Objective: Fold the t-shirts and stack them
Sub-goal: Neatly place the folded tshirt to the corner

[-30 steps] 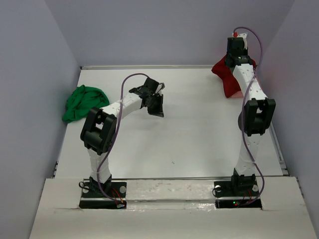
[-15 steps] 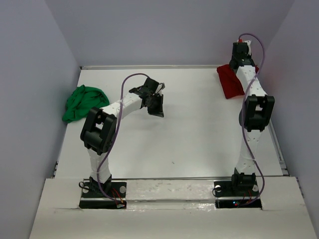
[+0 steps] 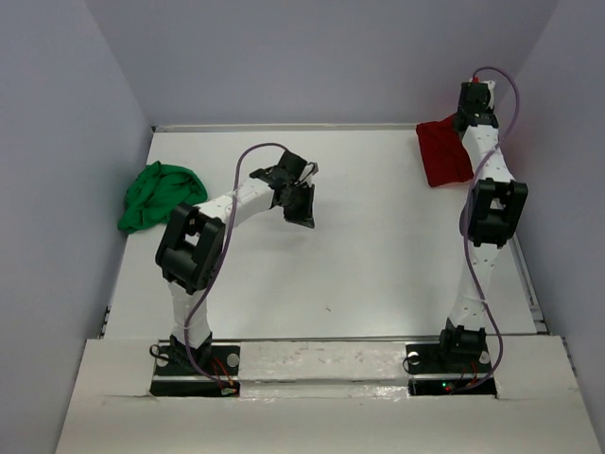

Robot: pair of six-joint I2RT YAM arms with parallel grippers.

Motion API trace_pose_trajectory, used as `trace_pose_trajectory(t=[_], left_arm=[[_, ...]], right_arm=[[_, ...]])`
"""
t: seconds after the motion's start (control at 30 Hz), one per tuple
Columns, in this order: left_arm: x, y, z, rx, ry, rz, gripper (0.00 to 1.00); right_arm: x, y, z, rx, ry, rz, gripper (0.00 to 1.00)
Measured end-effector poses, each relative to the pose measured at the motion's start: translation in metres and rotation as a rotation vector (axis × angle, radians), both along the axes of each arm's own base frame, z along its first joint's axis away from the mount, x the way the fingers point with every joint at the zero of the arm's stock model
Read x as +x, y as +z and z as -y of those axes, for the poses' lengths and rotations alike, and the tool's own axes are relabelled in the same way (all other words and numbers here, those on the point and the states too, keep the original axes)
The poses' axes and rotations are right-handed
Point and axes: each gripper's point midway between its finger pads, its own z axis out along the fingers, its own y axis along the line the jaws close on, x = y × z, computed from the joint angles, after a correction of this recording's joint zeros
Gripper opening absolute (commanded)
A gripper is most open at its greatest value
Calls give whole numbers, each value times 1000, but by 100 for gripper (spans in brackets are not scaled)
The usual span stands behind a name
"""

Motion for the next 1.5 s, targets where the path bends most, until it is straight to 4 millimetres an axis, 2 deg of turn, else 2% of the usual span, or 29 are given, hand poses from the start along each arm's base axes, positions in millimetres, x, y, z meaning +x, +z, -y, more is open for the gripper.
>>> trace_pose_trajectory(t=[0.33,0.63,0.77,0.97,1.03,1.07,1.17,1.2,1.27,1.3,1.5], left_arm=[[-16,-1,1,16,-28,-20,0],[-29,33,4,-16,-50,26,0],[-33,31,3,-8,-55,12,0],[-40,28,-1,14,-52,-16,0],[-42,28,-2,20,-49,-25,0],[-43,28,-2,22,-49,-27,0],[-48,28,1,28,-55,-36,0],[-49,28,1,30,-56,-39,0],[-52,27,2,34,-61,-45,0],[-54,27,3,35,-63,-47,0],[-58,28,8,31,-67,-52,0]], right_arm=[[7,-33,23,30,-15,-29,0],[20,-53,37,34,-12,-36,0],[23,-66,43,36,-9,-51,0],[24,-88,64,71,-8,-61,0],[25,-93,74,89,-12,-50,17],[26,-94,80,94,-17,-40,36],[24,-100,94,116,-35,-21,61],[24,-101,96,122,-37,-20,76],[21,-105,100,145,-44,-14,86],[21,-106,101,159,-41,-11,99],[30,-107,88,205,7,8,100]])
